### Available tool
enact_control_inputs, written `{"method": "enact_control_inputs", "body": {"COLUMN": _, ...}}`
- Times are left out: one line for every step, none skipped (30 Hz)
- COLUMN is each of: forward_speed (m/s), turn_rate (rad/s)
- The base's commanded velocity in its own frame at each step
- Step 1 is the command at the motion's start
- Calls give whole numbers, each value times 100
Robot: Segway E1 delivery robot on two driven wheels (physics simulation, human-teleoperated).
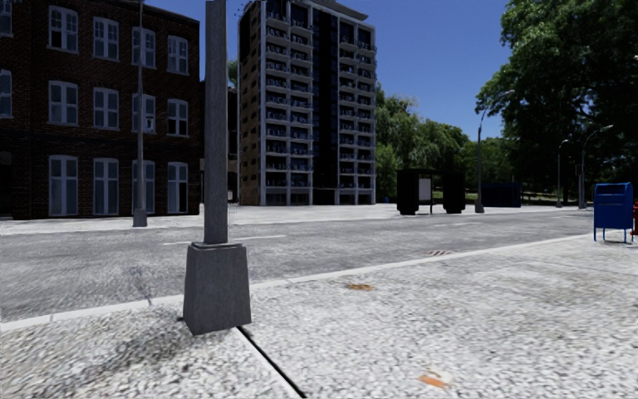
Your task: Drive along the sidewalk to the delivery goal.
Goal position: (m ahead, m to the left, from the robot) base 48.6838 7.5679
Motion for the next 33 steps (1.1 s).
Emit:
{"method": "enact_control_inputs", "body": {"forward_speed": 189, "turn_rate": -83}}
{"method": "enact_control_inputs", "body": {"forward_speed": 189, "turn_rate": -83}}
{"method": "enact_control_inputs", "body": {"forward_speed": 189, "turn_rate": -83}}
{"method": "enact_control_inputs", "body": {"forward_speed": 189, "turn_rate": -83}}
{"method": "enact_control_inputs", "body": {"forward_speed": 189, "turn_rate": -83}}
{"method": "enact_control_inputs", "body": {"forward_speed": 189, "turn_rate": -83}}
{"method": "enact_control_inputs", "body": {"forward_speed": 189, "turn_rate": -83}}
{"method": "enact_control_inputs", "body": {"forward_speed": 189, "turn_rate": -85}}
{"method": "enact_control_inputs", "body": {"forward_speed": 189, "turn_rate": -90}}
{"method": "enact_control_inputs", "body": {"forward_speed": 189, "turn_rate": -91}}
{"method": "enact_control_inputs", "body": {"forward_speed": 189, "turn_rate": -91}}
{"method": "enact_control_inputs", "body": {"forward_speed": 189, "turn_rate": -91}}
{"method": "enact_control_inputs", "body": {"forward_speed": 189, "turn_rate": -91}}
{"method": "enact_control_inputs", "body": {"forward_speed": 189, "turn_rate": -91}}
{"method": "enact_control_inputs", "body": {"forward_speed": 189, "turn_rate": -91}}
{"method": "enact_control_inputs", "body": {"forward_speed": 189, "turn_rate": -91}}
{"method": "enact_control_inputs", "body": {"forward_speed": 189, "turn_rate": -91}}
{"method": "enact_control_inputs", "body": {"forward_speed": 200, "turn_rate": -91}}
{"method": "enact_control_inputs", "body": {"forward_speed": 200, "turn_rate": -91}}
{"method": "enact_control_inputs", "body": {"forward_speed": 200, "turn_rate": -91}}
{"method": "enact_control_inputs", "body": {"forward_speed": 200, "turn_rate": -91}}
{"method": "enact_control_inputs", "body": {"forward_speed": 200, "turn_rate": -91}}
{"method": "enact_control_inputs", "body": {"forward_speed": 200, "turn_rate": -90}}
{"method": "enact_control_inputs", "body": {"forward_speed": 200, "turn_rate": -90}}
{"method": "enact_control_inputs", "body": {"forward_speed": 200, "turn_rate": -89}}
{"method": "enact_control_inputs", "body": {"forward_speed": 200, "turn_rate": -88}}
{"method": "enact_control_inputs", "body": {"forward_speed": 200, "turn_rate": -85}}
{"method": "enact_control_inputs", "body": {"forward_speed": 200, "turn_rate": -85}}
{"method": "enact_control_inputs", "body": {"forward_speed": 200, "turn_rate": -84}}
{"method": "enact_control_inputs", "body": {"forward_speed": 200, "turn_rate": -83}}
{"method": "enact_control_inputs", "body": {"forward_speed": 200, "turn_rate": -81}}
{"method": "enact_control_inputs", "body": {"forward_speed": 200, "turn_rate": -81}}
{"method": "enact_control_inputs", "body": {"forward_speed": 200, "turn_rate": -81}}
